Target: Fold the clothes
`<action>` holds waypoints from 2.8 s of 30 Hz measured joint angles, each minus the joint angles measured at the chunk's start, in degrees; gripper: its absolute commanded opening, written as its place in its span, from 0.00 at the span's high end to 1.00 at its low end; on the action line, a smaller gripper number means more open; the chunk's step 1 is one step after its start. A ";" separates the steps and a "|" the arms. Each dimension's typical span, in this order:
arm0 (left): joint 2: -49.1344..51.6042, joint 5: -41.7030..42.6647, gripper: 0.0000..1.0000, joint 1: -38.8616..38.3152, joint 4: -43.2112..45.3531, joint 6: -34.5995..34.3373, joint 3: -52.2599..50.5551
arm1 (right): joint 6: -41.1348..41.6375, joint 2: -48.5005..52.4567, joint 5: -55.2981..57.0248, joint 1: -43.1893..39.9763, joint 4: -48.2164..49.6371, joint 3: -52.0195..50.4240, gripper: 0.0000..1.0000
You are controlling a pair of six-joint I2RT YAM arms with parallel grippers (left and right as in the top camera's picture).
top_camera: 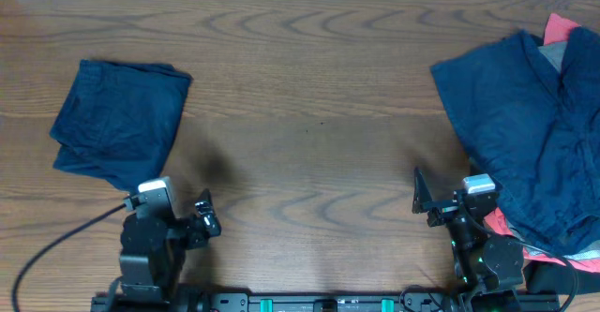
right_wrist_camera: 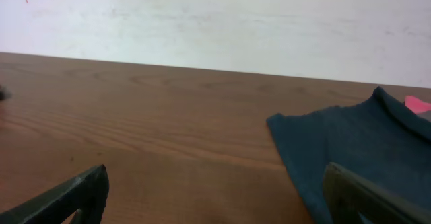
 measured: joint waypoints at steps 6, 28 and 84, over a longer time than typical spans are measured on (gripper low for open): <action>-8.66 -0.02 0.02 1.25 13.07 0.02 -10.58 | 0.00 0.00 0.00 0.00 0.02 0.00 0.01; -12.50 1.20 0.02 1.25 40.02 4.15 -24.61 | 0.00 0.00 0.00 -0.15 0.02 0.00 0.01; -12.50 1.57 0.02 1.25 39.98 4.55 -24.59 | 0.00 0.00 0.00 -0.15 0.02 0.00 0.01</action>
